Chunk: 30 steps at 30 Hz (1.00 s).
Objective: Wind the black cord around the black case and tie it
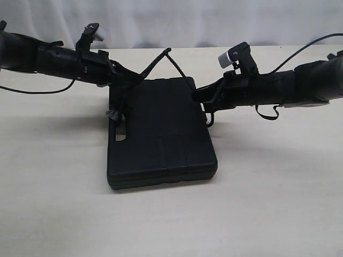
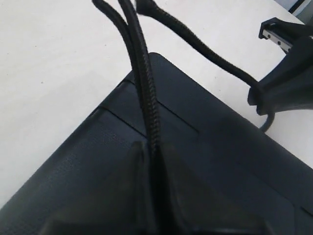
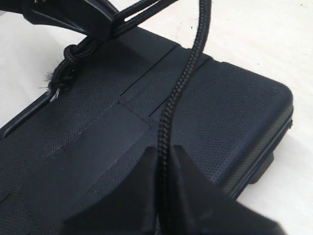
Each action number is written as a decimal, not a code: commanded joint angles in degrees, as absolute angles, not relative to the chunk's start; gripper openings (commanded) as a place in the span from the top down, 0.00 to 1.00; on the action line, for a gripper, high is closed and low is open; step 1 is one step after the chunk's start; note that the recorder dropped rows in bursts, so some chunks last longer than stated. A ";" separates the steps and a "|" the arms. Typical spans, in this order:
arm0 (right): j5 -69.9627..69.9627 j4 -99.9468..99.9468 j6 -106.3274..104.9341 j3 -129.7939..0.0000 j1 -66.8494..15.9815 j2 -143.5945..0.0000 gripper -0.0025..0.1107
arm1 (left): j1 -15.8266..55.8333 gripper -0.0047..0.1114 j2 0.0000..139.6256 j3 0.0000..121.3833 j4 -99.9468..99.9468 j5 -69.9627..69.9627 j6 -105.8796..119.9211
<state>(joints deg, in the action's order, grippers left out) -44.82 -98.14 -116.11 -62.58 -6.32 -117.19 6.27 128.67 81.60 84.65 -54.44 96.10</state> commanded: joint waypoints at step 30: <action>-44.63 -98.01 -116.30 -62.33 -6.19 -116.60 0.94 | 6.70 0.96 128.52 81.92 80.44 -63.08 105.93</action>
